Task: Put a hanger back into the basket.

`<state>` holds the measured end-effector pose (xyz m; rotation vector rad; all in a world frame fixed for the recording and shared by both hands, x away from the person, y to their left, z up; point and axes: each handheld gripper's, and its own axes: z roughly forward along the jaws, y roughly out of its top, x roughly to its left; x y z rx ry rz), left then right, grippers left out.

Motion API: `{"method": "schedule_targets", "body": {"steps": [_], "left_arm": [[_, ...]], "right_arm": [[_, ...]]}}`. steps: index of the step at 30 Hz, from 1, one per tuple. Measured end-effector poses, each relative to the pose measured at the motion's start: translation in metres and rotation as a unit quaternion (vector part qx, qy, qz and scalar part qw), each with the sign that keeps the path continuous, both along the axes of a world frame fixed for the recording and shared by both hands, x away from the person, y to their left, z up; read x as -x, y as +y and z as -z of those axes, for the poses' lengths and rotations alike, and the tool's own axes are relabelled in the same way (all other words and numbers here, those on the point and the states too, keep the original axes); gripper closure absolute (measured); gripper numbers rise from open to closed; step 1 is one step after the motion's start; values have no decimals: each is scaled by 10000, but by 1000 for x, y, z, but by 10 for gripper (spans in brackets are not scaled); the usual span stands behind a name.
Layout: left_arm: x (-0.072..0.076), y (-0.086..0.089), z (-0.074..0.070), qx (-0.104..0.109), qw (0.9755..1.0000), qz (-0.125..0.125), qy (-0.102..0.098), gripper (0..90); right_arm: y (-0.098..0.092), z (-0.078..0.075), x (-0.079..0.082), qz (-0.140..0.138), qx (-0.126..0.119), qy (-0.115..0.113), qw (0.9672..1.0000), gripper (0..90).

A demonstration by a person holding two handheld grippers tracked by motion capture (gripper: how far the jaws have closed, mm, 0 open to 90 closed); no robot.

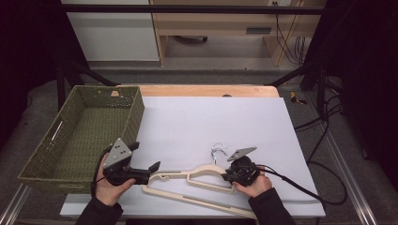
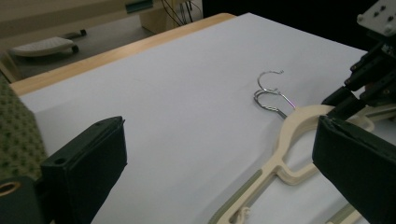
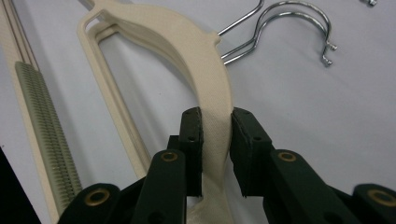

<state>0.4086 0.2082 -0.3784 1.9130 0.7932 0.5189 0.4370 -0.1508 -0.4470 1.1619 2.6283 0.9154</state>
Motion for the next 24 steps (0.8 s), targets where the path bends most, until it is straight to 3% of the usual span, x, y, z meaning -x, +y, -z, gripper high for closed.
{"method": "schedule_targets", "body": {"steps": [5,9,13,14,20,22,24], "left_arm": [[-9,-35,10,-349,9985,340,262,56],[-21,-67,24,-764,9934,667,536,106],[-33,-97,37,-1096,9856,988,824,184],[-37,-104,40,-1226,9815,1150,917,213],[-52,-132,57,-1690,9651,1529,1288,373],[-55,-136,61,-1751,9619,1595,1369,481],[-55,-139,64,-1788,9594,1658,1418,511]], "right_arm": [[-4,-5,1,-155,-97,-162,9997,759],[-5,-7,2,-226,-141,-200,9994,759],[-5,-8,2,-271,-224,-240,9991,761],[-5,-8,2,-254,-212,-245,9992,761],[-5,-9,3,-343,-239,-274,9987,762],[-6,-11,4,-363,-227,-298,9986,763],[-6,-11,3,-391,-271,-308,9984,763]]}}
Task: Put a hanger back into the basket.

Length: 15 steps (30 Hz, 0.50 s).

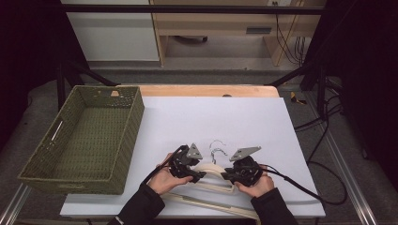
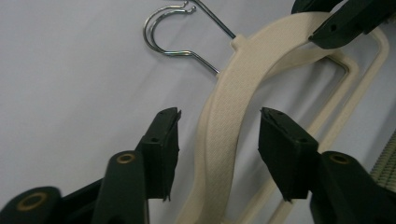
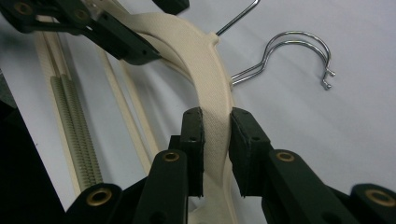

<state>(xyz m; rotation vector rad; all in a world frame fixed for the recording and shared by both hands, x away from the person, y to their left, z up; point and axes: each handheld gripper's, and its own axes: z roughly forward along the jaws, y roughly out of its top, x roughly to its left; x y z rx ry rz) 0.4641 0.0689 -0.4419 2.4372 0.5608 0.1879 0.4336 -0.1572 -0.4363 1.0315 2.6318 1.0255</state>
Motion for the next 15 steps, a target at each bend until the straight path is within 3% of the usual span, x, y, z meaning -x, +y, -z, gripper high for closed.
{"method": "schedule_targets", "body": {"steps": [6,10,12,15], "left_arm": [[4,1,-2,-72,9999,55,-90,722],[10,4,-8,-71,9998,110,-149,732],[13,5,-11,-88,9997,138,-166,741],[18,8,-14,-11,9998,189,-21,749]], "right_arm": [[0,-3,2,-17,-22,2,10000,765],[-1,-8,4,-79,-182,-6,9998,760],[-3,-13,6,-145,-253,-26,9996,715],[-5,-19,8,-253,-344,-32,9991,680]]}}
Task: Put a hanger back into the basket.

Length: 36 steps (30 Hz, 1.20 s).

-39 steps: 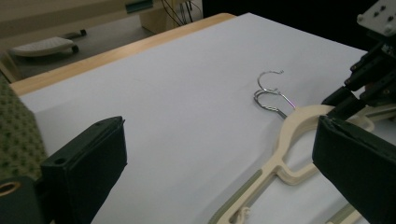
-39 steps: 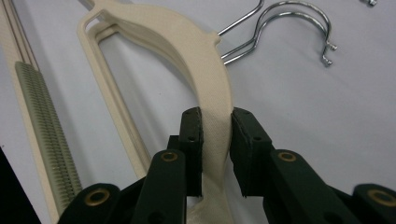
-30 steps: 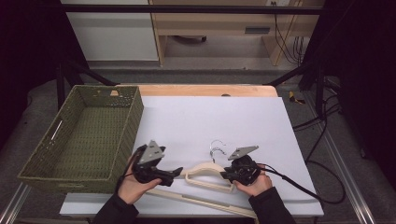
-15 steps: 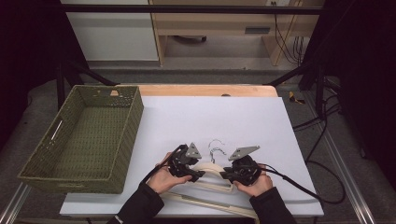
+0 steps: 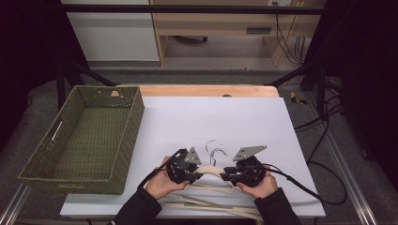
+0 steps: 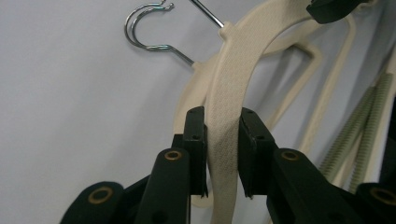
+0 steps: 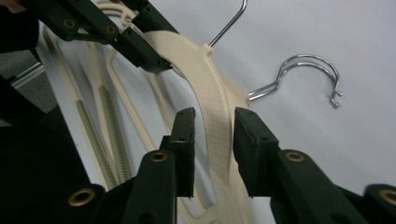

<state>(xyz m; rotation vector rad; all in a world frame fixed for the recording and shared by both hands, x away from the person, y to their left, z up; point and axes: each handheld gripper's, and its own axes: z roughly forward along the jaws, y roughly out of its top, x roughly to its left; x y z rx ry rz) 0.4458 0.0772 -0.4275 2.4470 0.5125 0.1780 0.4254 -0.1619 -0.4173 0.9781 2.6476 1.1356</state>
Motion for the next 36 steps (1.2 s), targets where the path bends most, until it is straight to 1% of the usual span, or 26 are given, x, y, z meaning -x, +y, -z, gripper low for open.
{"method": "schedule_targets", "body": {"steps": [1,4,5,7,8,9,11,12,14,15,18,19,20,21,22,23,25,26,27,28,29,30,31,32,33,36], "left_arm": [[4,2,-3,79,10000,32,38,752],[10,4,-7,131,9999,58,41,756],[15,6,-11,205,9997,78,52,762],[18,7,-13,253,9996,110,71,764],[20,8,-14,287,9994,141,113,769],[24,9,-17,356,9991,190,155,773],[30,11,-21,459,9984,234,234,782],[32,11,-21,600,9975,186,311,789],[37,12,-25,746,9963,180,387,798],[39,13,-26,821,9956,201,398,809],[45,15,-30,1010,9933,274,485,824],[46,15,-31,1071,9925,303,509,841],[48,15,-33,1152,9914,337,525,841],[54,15,-38,1215,9911,362,394,859],[54,15,-38,1215,9911,362,394,860],[57,14,-41,1145,9926,331,228,860],[60,14,-44,1209,9921,296,184,860],[61,15,-45,1243,9917,289,168,860],[62,15,-47,1292,9911,269,169,860],[63,16,-48,1305,9911,252,117,860],[64,17,-50,1315,9911,204,62,860],[65,18,-52,1303,9914,152,-9,860],[65,20,-54,1333,9910,90,-64,860],[65,22,-56,1364,9906,18,-79,860],[64,25,-58,1398,9901,-61,-130,860],[63,33,-63,1487,9882,-257,-245,860]], "right_arm": [[0,-2,1,-13,-64,17,10000,672],[0,-5,3,-110,-82,-30,9999,650],[1,-8,5,-175,-104,-13,9998,625],[1,-9,6,-193,-126,-30,9997,620],[2,-10,6,-274,-159,-45,9995,613],[3,-12,8,-238,-182,-16,9995,609],[4,-14,10,-318,-183,12,9993,606],[5,-14,10,-403,-199,-14,9990,598],[5,-16,12,-474,-276,68,9985,603],[6,-20,14,-606,-322,61,9976,607],[7,-24,17,-687,-354,35,9970,600],[6,-28,19,-743,-368,-8,9966,572],[6,-28,19,-743,-368,-8,9966,572],[4,-33,22,-765,-449,-145,9960,540],[2,-35,23,-746,-483,-217,9958,537],[2,-35,23,-746,-483,-217,9958,537],[-1,-40,25,-669,-543,-359,9956,501],[-5,-44,26,-620,-639,-532,9946,440],[-6,-46,27,-569,-682,-603,9942,410],[-6,-46,27,-569,-682,-603,9942,410],[-10,-49,28,-425,-755,-802,9930,373],[-10,-49,28,-425,-755,-802,9930,373],[-14,-52,29,-232,-836,-1034,9908,305],[-16,-54,29,-139,-860,-1155,9895,271],[-16,-54,29,-139,-860,-1155,9895,271],[-22,-57,30,276,-1009,-1612,9814,153]]}}
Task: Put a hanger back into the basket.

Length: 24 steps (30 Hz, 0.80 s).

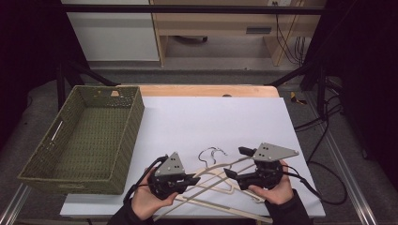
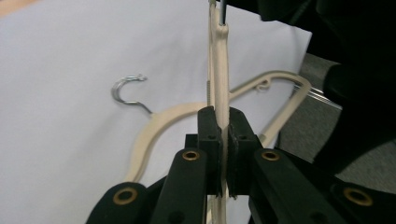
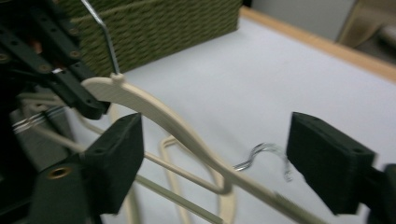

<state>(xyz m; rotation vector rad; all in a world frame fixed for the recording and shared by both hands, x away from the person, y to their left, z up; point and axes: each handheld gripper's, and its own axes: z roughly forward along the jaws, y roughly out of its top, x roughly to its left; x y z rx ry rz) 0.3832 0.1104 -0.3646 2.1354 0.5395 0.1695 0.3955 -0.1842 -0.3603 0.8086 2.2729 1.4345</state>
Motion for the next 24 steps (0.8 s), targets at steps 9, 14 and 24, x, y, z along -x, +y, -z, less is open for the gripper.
{"method": "schedule_targets", "body": {"steps": [9,14,24], "left_arm": [[-6,29,-19,258,9965,-724,-330,859],[-11,47,-32,440,9927,-1009,-500,860],[-26,88,-66,717,9851,-1342,-807,860]], "right_arm": [[-15,1,-5,493,-172,-122,9986,99],[-26,6,-11,802,-315,-130,9962,82],[-45,18,-23,1181,-394,14,9922,66]]}}
